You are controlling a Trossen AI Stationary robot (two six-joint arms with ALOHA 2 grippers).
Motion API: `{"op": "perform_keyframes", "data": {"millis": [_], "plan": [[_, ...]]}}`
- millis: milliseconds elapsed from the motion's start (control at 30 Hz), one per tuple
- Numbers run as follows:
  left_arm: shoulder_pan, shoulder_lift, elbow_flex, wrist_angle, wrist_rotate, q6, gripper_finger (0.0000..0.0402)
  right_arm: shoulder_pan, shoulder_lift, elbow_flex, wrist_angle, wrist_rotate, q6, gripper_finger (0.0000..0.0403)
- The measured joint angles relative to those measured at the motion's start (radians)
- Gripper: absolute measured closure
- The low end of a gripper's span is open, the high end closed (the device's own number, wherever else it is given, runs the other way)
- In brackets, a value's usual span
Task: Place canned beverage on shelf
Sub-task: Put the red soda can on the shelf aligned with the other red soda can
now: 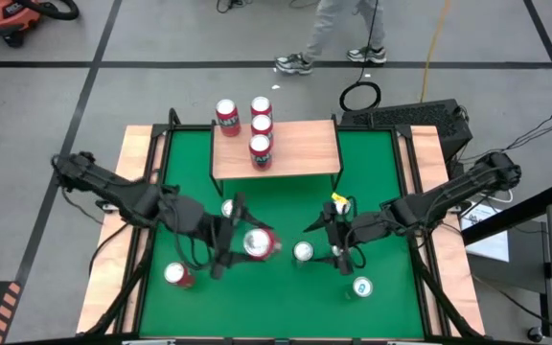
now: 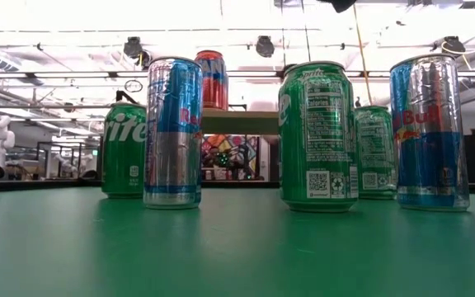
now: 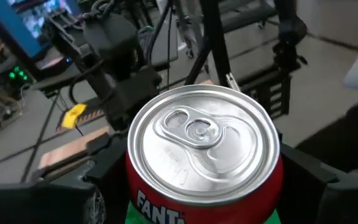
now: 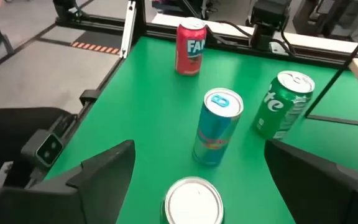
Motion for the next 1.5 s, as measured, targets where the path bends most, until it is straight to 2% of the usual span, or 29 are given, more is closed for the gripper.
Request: {"op": "perform_keyframes", "data": {"millis": [100, 200, 400, 600, 1000, 1267, 1500], "plan": [[0.058, -0.063, 0.0, -0.103, 0.026, 0.056, 0.0118, 0.0, -0.038, 0.0, -0.039, 0.0, -0.024, 0.0053], [0.13, -0.119, 0.0, -0.167, 0.093, 0.104, 0.0118, 0.0, -0.067, 0.0, -0.058, 0.0, -0.046, 0.0053], [0.289, -0.189, 0.0, -0.329, 0.311, 0.222, 0.0118, 0.0, -0.091, 0.0, -0.066, -0.002, -0.121, 0.0053], [0.438, -0.212, 0.0, -0.405, 0.492, 0.317, 0.0118, 0.0, -0.092, 0.0, -0.077, -0.003, -0.162, 0.0053], [0.796, -0.207, 0.0, -0.495, 0.89, 0.556, 0.0118, 0.0, -0.092, 0.0, -0.105, -0.003, -0.155, 0.0053], [1.022, -0.127, 0.001, -0.539, 1.04, 0.62, 0.0118, 0.0, -0.091, 0.0, -0.109, -0.005, -0.166, 0.0053], [1.122, -0.018, 0.001, -0.595, 1.083, 0.656, 0.0118, 0.0, -0.091, 0.0, -0.128, -0.056, -0.184, 0.0053]]}}
